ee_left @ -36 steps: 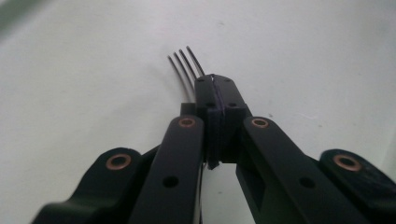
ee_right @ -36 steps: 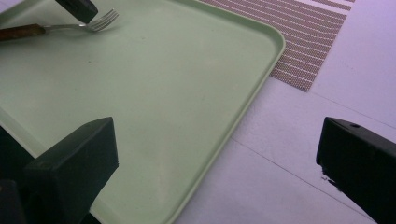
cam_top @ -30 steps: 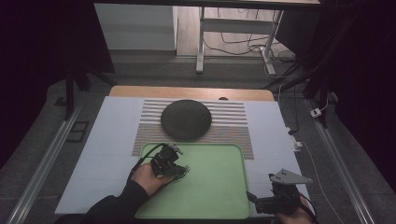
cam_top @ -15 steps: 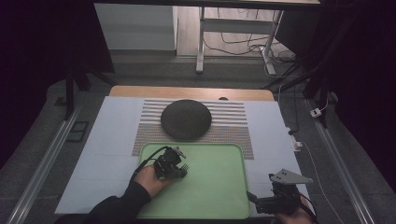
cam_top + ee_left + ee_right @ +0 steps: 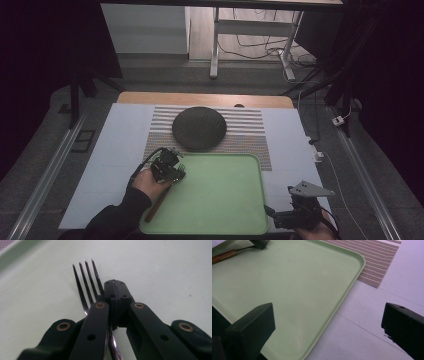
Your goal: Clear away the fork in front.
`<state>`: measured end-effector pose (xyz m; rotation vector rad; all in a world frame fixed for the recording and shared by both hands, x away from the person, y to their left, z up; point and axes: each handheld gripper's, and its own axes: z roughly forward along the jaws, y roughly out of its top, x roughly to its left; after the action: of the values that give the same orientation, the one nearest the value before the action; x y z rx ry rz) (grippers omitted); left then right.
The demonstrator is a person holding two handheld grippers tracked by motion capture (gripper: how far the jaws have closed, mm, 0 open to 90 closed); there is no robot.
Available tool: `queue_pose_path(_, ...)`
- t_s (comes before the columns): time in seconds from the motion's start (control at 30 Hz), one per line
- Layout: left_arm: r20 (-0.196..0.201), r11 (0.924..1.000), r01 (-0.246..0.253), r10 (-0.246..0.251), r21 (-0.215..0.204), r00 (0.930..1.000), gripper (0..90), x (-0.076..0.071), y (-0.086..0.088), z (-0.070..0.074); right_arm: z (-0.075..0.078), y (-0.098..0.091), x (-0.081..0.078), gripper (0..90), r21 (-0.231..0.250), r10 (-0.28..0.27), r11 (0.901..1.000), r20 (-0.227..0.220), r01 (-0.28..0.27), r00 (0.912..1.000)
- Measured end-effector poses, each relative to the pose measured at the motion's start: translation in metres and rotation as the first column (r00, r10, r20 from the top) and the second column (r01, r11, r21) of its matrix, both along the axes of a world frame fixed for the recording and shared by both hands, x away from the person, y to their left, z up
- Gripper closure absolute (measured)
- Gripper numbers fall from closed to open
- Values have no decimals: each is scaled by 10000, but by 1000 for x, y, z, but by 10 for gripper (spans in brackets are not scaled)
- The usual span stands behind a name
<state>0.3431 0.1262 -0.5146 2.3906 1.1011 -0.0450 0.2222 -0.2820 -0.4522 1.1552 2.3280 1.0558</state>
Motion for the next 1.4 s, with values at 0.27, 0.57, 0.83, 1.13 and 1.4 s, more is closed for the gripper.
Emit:
queue_pose_path(0.27, -214, 9980, -625, 623, -65, 9978, 883, 7, 23, -1, 0, 0, 0, 0, 4, -14, 10000, -55, 14, 10000)
queue_pose_path(0.57, -309, 9954, -958, 957, -4, 9949, 883, 9, 36, -1, 0, 0, 1, 0, -1, 3, 10000, -92, -3, 10000)
queue_pose_path(0.83, -404, 9928, -1201, 1198, -51, 9920, 882, 11, 43, -1, 0, 0, 1, 0, -8, 47, 10000, -111, -47, 9999)
queue_pose_path(1.13, -103, 9931, -1146, 1144, -242, 9934, 798, 8, 47, 8, 0, 0, 1, 0, -4, 56, 10000, -119, -56, 9999)
queue_pose_path(1.4, 821, 9886, -651, 768, -1360, 9937, 459, -9, 60, 28, 0, 0, 1, 0, -12, 23, 10000, -109, -23, 9999)
